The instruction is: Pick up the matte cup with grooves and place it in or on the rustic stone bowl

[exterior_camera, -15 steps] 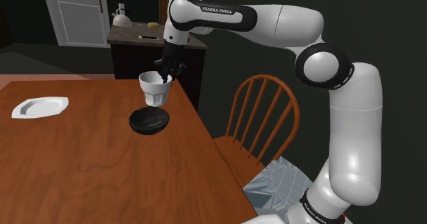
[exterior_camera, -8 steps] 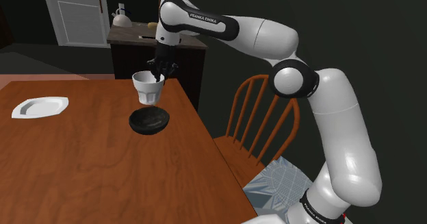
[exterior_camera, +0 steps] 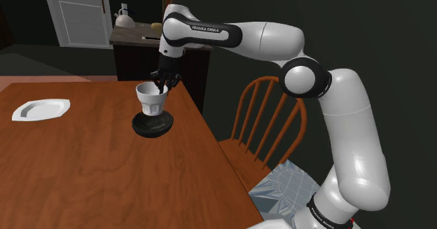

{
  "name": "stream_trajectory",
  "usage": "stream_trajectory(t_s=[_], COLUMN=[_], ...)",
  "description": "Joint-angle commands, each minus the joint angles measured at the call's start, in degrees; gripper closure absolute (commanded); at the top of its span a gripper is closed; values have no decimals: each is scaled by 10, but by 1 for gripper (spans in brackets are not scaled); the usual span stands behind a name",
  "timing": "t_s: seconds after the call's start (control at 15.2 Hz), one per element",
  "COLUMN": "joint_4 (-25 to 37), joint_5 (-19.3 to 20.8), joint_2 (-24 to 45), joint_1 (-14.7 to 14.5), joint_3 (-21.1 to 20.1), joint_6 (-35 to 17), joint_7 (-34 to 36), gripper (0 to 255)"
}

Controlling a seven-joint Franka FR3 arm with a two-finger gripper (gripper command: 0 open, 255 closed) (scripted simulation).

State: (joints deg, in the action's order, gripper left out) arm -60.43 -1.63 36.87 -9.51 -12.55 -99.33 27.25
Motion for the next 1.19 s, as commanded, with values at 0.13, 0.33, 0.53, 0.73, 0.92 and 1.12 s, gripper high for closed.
stream_trajectory(t_s=[0.13, 0.33, 0.53, 0.73, 0.92, 1.12], joint_4=[-38, -67, -67, -67, -67, -68], joint_5=[-1, -2, -2, -2, -2, -2], joint_2=[-5, -5, -5, -5, -5, -5], joint_1=[3, 5, 5, 5, 5, 5], joint_3=[0, 0, 0, 0, 0, 0], joint_6=[-33, -62, -62, -62, -62, -62], joint_7=[-4, -7, -7, -7, -7, -7], gripper=[255, 255, 255, 255, 0, 0])
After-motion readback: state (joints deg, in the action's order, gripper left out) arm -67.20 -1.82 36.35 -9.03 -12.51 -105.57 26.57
